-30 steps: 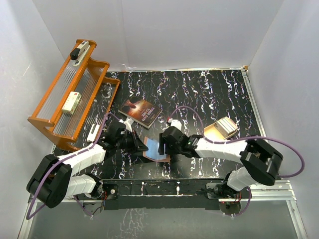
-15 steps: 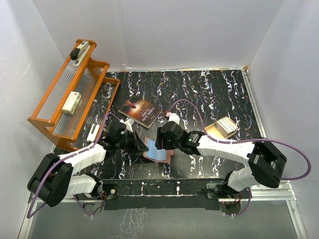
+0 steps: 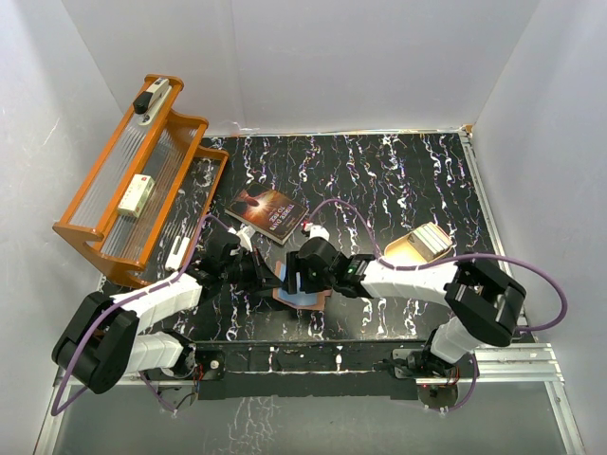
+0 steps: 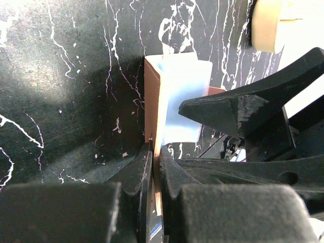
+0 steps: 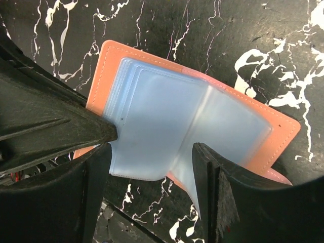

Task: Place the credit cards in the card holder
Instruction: Open the card holder at the center of the board.

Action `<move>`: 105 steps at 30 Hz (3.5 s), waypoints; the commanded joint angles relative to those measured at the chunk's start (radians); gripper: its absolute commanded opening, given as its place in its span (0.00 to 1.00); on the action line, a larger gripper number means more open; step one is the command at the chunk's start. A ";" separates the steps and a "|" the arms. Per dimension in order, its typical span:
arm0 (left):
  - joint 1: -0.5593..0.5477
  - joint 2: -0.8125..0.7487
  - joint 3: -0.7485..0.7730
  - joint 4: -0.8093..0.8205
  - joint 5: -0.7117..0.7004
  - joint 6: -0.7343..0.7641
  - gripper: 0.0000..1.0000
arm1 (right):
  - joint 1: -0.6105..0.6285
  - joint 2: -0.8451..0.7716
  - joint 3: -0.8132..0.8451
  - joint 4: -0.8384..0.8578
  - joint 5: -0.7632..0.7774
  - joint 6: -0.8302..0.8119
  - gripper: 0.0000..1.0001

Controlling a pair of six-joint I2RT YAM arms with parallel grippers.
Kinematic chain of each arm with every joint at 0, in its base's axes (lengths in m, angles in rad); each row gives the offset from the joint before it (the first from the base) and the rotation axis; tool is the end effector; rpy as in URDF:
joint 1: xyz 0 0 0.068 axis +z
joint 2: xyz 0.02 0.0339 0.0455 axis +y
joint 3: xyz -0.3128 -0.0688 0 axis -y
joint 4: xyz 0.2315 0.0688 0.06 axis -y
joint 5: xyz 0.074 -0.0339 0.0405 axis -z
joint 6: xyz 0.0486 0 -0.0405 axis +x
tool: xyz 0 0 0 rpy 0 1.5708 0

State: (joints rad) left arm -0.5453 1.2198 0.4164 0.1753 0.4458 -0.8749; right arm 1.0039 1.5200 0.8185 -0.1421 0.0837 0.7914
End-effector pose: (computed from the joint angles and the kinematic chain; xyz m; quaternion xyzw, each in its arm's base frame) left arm 0.1701 -0.1277 0.2130 -0.0435 0.8736 -0.4381 0.2074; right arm 0.1651 0.2518 0.2309 -0.0842 0.9301 0.2534 0.2521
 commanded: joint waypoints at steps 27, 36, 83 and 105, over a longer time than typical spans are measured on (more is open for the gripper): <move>-0.002 -0.029 0.026 -0.011 0.036 -0.022 0.00 | 0.006 -0.128 0.105 -0.353 0.307 -0.015 0.52; -0.002 -0.026 0.042 -0.015 0.038 -0.025 0.00 | 0.010 -0.156 0.078 -0.130 0.134 -0.012 0.43; -0.002 0.022 0.019 -0.063 -0.093 0.011 0.24 | 0.059 0.115 0.142 -0.242 0.219 -0.106 0.49; -0.002 -0.105 0.095 -0.076 -0.010 0.052 0.42 | -0.015 -0.052 0.265 -0.337 0.267 -0.351 0.50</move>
State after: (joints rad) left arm -0.5457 1.1397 0.4870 0.0338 0.3351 -0.8383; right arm 1.0424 1.5200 0.9794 -0.4721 0.3050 0.5564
